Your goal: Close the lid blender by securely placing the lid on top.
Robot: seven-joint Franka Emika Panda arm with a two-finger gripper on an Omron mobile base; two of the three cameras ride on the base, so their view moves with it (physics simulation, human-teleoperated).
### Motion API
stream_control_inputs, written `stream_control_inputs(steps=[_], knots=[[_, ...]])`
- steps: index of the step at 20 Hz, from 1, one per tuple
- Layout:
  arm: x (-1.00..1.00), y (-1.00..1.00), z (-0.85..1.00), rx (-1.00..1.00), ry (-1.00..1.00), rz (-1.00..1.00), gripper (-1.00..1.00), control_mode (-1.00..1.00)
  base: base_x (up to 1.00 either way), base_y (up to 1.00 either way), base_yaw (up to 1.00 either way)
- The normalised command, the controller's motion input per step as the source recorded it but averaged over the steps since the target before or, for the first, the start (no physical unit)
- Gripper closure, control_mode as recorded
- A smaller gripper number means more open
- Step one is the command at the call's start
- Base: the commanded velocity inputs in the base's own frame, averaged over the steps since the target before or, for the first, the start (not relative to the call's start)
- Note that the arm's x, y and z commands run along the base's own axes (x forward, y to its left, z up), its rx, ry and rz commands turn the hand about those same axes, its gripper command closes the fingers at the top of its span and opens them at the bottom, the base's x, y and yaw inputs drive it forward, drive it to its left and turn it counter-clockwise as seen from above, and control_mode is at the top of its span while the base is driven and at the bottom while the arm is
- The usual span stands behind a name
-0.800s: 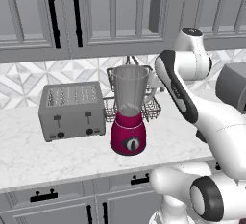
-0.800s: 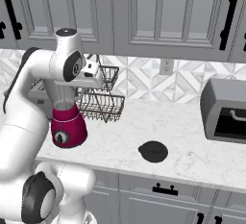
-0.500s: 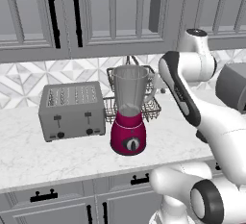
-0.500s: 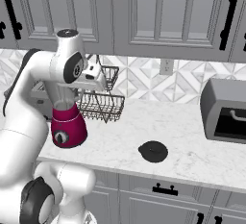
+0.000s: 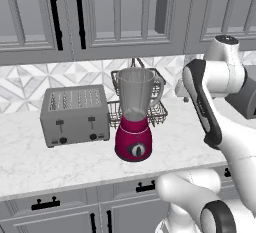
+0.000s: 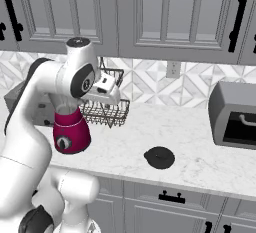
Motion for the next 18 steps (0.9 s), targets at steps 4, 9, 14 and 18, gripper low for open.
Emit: stream_control_inputs(steps=[4, 9, 14, 18], knots=[[-0.42, -0.68, -0.13, 0.0, 0.0, -0.06, -1.0, -1.0, 0.0, 0.0, 0.0], [-0.32, -0.69, -0.22, 0.0, 0.0, -0.03, -1.0, -1.0, 0.0, 0.0, 0.0], [-0.21, -0.55, -0.39, 0.0, 0.0, 0.0, -1.0, -1.0, 0.0, 0.0, 0.0], [-0.02, -0.41, -0.49, 0.0, 0.0, 0.0, -1.0, -1.0, 0.0, 0.0, 0.0]])
